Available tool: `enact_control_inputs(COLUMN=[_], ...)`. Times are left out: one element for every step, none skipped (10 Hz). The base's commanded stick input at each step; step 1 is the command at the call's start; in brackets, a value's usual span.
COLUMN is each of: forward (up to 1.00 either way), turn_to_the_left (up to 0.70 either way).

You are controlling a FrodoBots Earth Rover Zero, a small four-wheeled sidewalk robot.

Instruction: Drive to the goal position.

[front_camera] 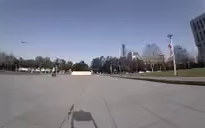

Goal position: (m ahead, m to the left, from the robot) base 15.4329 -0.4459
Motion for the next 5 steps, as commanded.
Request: enact_control_inputs(forward=[1.00,1.00,1.00,1.00,1.00], turn_to_the_left=[0.03,0.03,0.03,0.03,0.03])
